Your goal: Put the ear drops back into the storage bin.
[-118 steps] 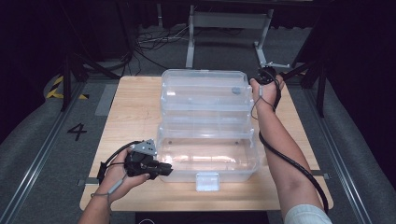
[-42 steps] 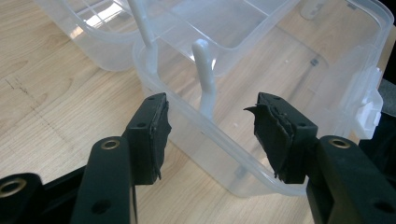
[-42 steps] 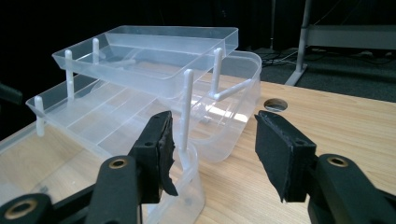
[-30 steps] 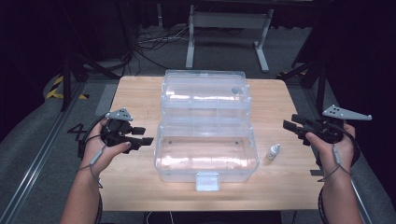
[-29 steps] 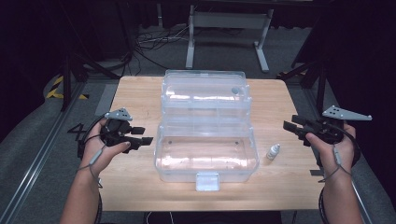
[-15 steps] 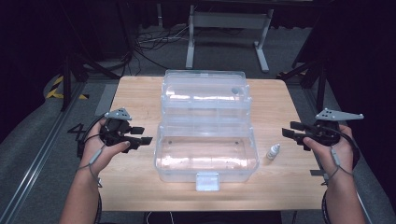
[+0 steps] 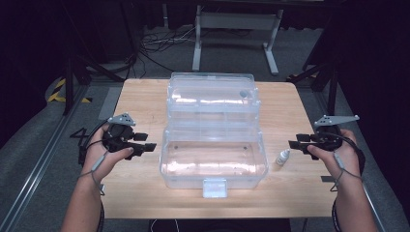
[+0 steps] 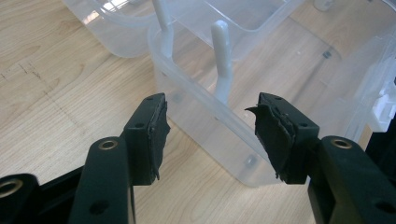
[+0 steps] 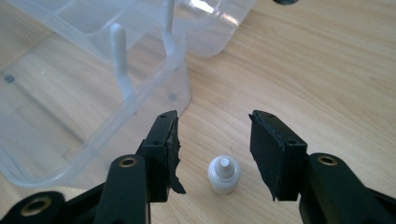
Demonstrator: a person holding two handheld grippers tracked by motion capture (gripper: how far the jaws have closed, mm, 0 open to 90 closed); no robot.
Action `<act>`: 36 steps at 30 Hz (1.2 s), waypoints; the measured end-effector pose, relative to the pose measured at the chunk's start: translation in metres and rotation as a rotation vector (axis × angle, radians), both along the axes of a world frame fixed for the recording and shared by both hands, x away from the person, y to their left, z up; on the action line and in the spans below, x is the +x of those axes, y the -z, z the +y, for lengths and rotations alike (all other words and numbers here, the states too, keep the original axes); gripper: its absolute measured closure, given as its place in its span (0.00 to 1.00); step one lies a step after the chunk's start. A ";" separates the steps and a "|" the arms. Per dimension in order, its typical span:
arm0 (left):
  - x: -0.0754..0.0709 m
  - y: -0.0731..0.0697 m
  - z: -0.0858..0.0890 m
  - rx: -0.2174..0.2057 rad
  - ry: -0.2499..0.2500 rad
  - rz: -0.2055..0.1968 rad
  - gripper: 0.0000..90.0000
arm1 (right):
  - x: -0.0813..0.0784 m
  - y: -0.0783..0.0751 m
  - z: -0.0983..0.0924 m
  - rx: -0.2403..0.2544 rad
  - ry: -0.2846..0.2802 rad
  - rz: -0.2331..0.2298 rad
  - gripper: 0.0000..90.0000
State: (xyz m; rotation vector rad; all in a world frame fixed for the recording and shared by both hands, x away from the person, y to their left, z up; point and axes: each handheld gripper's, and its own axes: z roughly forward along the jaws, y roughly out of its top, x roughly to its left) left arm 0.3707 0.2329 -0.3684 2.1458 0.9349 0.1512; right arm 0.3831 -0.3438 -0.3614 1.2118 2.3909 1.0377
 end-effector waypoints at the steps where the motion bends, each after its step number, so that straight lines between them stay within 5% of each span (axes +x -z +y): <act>1: 0.000 0.000 0.001 0.002 0.000 -0.001 0.50 | 0.001 0.001 0.001 -0.006 0.001 0.012 0.58; 20: -0.011 0.006 0.015 0.012 -0.052 0.016 0.49 | 0.025 0.029 0.011 -0.138 0.004 0.157 0.60; 36: -0.010 0.010 0.016 0.015 -0.056 0.035 0.48 | 0.034 0.049 0.013 -0.196 -0.005 0.244 0.64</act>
